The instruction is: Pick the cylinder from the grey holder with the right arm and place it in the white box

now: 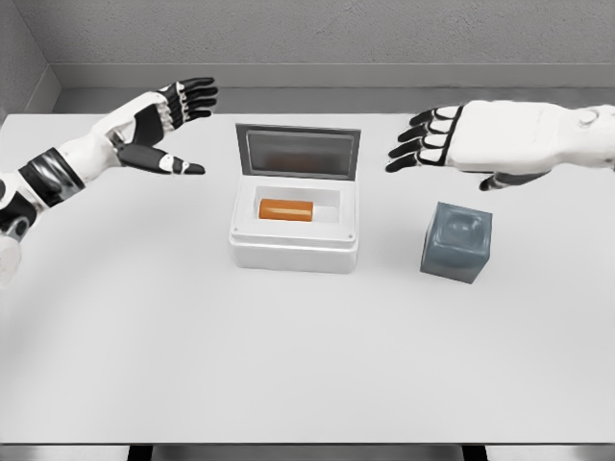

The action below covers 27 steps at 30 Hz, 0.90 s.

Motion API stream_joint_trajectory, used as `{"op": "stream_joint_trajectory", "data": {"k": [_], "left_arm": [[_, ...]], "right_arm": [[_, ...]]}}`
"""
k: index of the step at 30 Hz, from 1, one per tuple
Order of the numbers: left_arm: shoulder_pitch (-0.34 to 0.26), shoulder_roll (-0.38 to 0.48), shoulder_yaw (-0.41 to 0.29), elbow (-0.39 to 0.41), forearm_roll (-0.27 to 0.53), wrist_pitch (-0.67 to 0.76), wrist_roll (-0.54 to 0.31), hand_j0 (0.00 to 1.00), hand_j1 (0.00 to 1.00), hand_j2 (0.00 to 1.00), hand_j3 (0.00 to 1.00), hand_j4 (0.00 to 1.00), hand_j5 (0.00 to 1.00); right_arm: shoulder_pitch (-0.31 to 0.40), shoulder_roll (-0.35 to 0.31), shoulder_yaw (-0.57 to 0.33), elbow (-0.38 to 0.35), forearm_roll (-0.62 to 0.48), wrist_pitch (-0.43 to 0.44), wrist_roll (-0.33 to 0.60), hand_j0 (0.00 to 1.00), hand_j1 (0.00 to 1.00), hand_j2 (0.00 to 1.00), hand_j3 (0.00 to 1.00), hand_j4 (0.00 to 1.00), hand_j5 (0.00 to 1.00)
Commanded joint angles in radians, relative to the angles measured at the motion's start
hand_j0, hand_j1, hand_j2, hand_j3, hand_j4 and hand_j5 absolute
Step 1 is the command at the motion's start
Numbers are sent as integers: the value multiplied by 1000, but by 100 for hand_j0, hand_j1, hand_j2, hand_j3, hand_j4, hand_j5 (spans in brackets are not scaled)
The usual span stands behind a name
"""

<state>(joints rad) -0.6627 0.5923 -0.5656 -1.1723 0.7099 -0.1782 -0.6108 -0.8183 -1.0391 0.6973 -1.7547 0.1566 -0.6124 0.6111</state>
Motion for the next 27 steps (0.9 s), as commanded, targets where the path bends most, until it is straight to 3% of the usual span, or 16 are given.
{"op": "stream_joint_trajectory", "data": {"k": [1, 2, 5, 8, 10, 14, 27], "left_arm": [[-2, -22, -22, 22, 5, -1, 0, 100, 100, 100, 100, 100, 100], [-8, -31, -25, 29, 5, 0, 0, 100, 100, 100, 100, 100, 100], [-21, -55, -34, 33, 5, 0, 0, 100, 100, 100, 100, 100, 100], [-26, -86, -39, 33, -9, 0, 0, 100, 100, 100, 100, 100, 100], [-31, -89, -48, 33, -9, 0, 0, 100, 100, 100, 100, 100, 100], [-31, -97, -51, 33, -10, 0, 0, 100, 100, 100, 100, 100, 100], [-11, -83, -48, -3, -24, -11, 0, 100, 100, 100, 100, 100, 100]], "right_arm": [[22, -53, -188, -14, -103, 2, 0, 100, 100, 100, 100, 100, 100], [128, -29, -278, -12, -127, 2, 0, 100, 100, 100, 100, 100, 100], [307, 11, -441, -12, -196, 2, 0, 100, 100, 100, 100, 100, 100], [468, 169, -602, -14, -204, 2, 0, 100, 100, 100, 100, 100, 100], [545, 225, -664, -12, -200, 2, 0, 100, 100, 100, 100, 100, 100], [579, 220, -665, -6, -204, 2, 0, 100, 100, 100, 100, 100, 100], [584, 225, -665, -6, -204, 2, 0, 100, 100, 100, 100, 100, 100]]}}
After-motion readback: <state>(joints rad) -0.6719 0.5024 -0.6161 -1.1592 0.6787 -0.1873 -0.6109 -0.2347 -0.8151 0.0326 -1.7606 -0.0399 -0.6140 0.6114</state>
